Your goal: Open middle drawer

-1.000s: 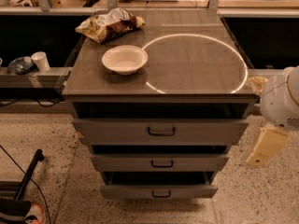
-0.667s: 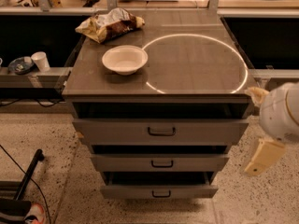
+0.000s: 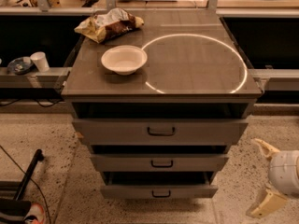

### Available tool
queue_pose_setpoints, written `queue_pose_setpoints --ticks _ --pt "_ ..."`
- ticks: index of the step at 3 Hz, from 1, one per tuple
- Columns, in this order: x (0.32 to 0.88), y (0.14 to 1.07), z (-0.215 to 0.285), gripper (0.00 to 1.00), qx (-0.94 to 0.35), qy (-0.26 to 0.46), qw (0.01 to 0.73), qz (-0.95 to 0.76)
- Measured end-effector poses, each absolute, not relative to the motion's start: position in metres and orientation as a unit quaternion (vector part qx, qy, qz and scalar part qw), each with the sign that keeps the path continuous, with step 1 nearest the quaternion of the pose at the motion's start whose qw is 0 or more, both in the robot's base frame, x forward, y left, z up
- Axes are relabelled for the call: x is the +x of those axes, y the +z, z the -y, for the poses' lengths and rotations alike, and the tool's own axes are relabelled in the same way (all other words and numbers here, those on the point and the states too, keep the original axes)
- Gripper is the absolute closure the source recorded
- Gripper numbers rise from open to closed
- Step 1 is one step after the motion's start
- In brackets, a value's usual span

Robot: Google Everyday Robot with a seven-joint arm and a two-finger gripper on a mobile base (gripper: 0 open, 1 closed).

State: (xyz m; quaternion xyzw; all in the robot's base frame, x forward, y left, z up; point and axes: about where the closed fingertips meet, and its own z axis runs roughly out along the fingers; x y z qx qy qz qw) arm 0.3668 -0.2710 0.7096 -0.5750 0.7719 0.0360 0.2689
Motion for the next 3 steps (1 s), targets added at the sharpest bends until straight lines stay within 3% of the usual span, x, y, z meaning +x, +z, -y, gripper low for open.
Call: queue_pose_setpoints --ticks 2,3 --pt "0.370 0.696 0.247 0.00 -0.626 0.051 0.248 -0.738" --pt "0.361 0.626 0.205 0.00 -0.652 0.109 0.274 -0.698"
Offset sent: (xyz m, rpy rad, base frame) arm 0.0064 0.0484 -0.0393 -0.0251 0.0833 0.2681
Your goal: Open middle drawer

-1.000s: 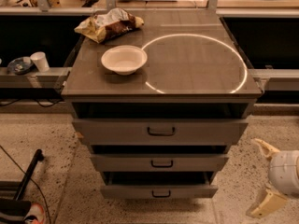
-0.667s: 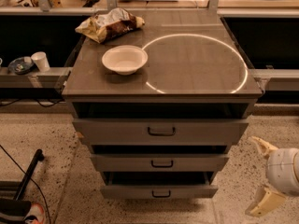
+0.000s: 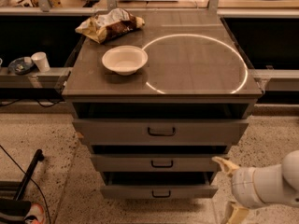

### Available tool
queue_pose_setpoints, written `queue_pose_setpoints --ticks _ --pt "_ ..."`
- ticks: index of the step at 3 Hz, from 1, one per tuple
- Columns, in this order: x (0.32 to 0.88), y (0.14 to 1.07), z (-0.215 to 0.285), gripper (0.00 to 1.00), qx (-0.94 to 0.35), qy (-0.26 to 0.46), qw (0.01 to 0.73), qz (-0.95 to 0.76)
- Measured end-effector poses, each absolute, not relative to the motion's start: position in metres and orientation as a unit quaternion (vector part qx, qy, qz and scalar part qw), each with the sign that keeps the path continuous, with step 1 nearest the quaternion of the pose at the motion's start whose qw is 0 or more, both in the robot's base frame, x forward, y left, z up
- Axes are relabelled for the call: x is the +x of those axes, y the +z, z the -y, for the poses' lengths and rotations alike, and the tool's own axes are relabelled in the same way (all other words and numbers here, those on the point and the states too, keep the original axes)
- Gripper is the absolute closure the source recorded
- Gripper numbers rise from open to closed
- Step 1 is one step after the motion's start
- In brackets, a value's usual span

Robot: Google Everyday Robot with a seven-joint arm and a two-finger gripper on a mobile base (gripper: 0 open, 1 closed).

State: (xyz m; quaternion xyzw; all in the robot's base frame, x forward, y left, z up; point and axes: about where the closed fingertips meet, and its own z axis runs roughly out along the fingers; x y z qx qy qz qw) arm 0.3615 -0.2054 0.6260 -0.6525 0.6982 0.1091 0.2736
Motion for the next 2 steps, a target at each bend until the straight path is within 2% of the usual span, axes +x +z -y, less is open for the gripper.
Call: queue_pose_setpoints --ticks 1,2 --pt "0.3587 0.5710 0.1763 0.00 -0.677 0.157 0.311 -0.648" --pt "0.3564 0.5706 0.1751 0.00 -0.678 0.161 0.309 -0.647"
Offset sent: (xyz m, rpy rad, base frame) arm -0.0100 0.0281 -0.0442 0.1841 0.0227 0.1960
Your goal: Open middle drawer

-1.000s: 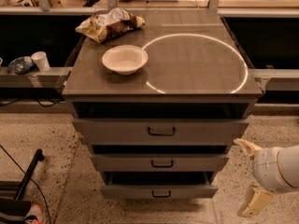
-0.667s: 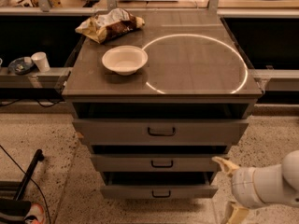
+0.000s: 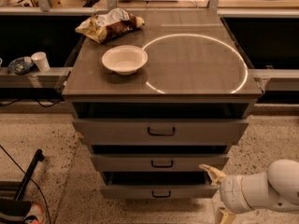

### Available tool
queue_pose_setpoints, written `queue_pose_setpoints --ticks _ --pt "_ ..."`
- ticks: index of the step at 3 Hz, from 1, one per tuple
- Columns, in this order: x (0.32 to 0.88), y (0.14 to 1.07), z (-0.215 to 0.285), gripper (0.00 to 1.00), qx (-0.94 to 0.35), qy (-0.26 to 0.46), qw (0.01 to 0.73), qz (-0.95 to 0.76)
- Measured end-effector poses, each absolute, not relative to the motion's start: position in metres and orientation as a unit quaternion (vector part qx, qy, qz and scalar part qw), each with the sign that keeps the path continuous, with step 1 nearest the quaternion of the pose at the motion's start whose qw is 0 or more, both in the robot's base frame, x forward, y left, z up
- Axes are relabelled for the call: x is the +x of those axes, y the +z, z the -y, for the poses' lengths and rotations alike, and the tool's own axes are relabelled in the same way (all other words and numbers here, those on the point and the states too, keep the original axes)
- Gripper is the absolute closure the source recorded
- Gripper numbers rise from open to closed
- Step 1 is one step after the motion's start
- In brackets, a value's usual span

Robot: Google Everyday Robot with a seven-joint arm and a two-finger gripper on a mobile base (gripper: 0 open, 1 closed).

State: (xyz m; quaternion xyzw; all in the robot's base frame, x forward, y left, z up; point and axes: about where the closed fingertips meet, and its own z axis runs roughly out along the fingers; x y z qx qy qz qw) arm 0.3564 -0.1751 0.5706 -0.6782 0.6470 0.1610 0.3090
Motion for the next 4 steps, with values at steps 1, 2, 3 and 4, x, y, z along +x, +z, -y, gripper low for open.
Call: queue_pose_setpoints --ticks 1,2,3,4 --pt "0.371 0.549 0.167 0.00 -0.690 0.139 0.310 -0.639" --pt "0.409 0.483 0.152 0.00 -0.719 0.091 0.304 -0.618" --pt "0.432 0.449 0.144 0.00 -0.729 0.065 0.299 -0.612" --pt "0.432 0.449 0.144 0.00 -0.729 0.065 0.298 -0.612"
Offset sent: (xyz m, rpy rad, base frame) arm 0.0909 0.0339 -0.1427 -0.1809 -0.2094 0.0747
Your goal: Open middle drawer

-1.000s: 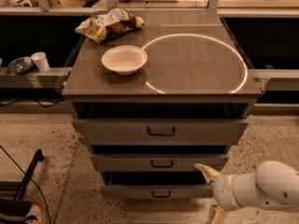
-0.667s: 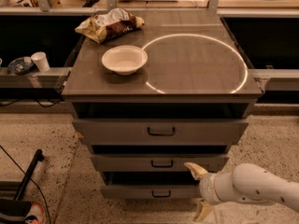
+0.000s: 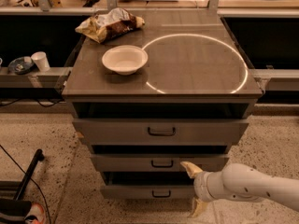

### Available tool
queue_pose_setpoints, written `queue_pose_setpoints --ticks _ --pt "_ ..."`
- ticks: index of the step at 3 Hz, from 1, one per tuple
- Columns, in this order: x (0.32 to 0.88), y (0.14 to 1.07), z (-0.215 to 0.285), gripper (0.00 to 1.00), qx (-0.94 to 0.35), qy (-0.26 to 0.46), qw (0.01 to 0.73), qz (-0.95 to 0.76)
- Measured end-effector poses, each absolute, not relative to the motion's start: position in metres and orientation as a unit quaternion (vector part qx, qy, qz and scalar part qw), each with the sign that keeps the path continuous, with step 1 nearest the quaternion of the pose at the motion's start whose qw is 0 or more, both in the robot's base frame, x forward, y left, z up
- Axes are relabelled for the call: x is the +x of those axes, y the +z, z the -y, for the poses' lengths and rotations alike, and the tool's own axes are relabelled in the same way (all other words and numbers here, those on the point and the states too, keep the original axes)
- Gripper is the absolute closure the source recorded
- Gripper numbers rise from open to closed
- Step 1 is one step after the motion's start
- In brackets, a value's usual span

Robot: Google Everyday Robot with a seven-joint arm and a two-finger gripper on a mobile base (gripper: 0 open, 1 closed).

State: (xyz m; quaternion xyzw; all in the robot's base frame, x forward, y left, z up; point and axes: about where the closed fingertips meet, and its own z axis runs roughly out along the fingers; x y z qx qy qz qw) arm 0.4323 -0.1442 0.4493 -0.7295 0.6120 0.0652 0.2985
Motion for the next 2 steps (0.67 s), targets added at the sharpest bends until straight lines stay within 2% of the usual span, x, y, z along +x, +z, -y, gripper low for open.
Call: queue_pose_setpoints --ticks 2 --pt "0.471 0.459 0.155 0.00 -0.735 0.051 0.296 -0.608"
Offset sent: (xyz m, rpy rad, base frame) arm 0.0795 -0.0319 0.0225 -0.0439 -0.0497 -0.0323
